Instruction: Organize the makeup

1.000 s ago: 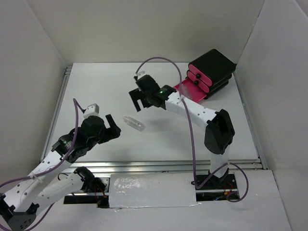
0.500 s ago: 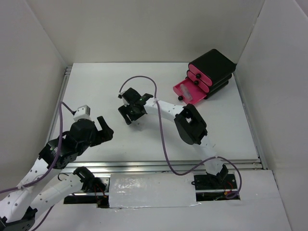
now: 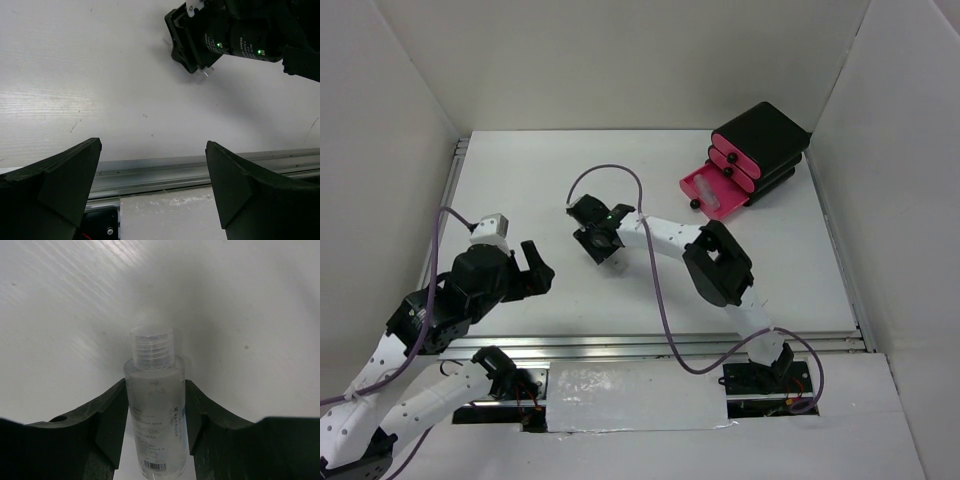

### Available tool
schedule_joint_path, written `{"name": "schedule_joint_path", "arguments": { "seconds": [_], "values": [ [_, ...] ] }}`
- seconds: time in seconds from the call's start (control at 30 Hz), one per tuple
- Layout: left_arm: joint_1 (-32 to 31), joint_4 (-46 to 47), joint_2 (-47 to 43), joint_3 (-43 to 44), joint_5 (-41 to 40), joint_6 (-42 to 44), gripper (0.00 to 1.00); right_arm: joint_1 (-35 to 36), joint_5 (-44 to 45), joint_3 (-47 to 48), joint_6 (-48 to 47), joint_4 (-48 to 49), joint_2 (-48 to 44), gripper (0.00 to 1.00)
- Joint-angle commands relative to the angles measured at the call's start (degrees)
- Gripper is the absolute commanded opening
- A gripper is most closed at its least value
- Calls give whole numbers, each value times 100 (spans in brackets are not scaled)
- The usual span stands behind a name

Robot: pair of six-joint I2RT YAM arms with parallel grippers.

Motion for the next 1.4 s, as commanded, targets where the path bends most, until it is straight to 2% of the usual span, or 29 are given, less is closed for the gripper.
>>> {"name": "schedule_joint_path", "arguments": {
  "seconds": [0.0, 0.1, 0.17, 0.27, 0.37, 0.47, 0.6, 0.83, 1.03, 1.13, 1.3, 1.37],
  "values": [
    [-16, 172, 10, 294, 150, 649, 99, -101, 738, -270, -359, 140, -960, 0],
    [-16, 303, -69, 164, -16, 896, 99, -294, 1405, -656, -1087, 509, -1505, 0],
    [-7, 400, -122, 102, 70, 843, 99, -496, 2292, -737, -1621, 729, -1646, 0],
    [-7, 410, -227, 31, 142, 835, 99, -1082, 3135, -169, -1958, 468, -1402, 0],
    [-16, 480, -446, -30, 159, 834, 99, -1689, 3568, 289, -2046, 273, -1112, 0],
    [-7, 515, -588, -57, 194, 826, 100, -2156, 3981, 361, -2222, 623, -900, 0],
    [-16, 568, -588, -75, 317, 904, 99, -2509, 4105, 388, -2336, 1019, -654, 0],
    [-16, 594, -456, -66, 458, 975, 99, -2887, 3948, 160, -2258, 1134, -443, 2],
    [-7, 603, -500, -83, 423, 957, 99, -2940, 3886, -60, -2240, 1397, -417, 13],
    [-8, 603, -500, -83, 423, 957, 99, -2975, 3868, -61, -2161, 1371, -329, 23],
    [-7, 603, -465, -75, 449, 975, 99, -3002, 3886, -43, -2012, 1275, -224, 44],
    [-7, 603, -465, -83, 449, 975, 99, -3002, 3877, 1, -1977, 1204, -188, 56]
  ]
}}
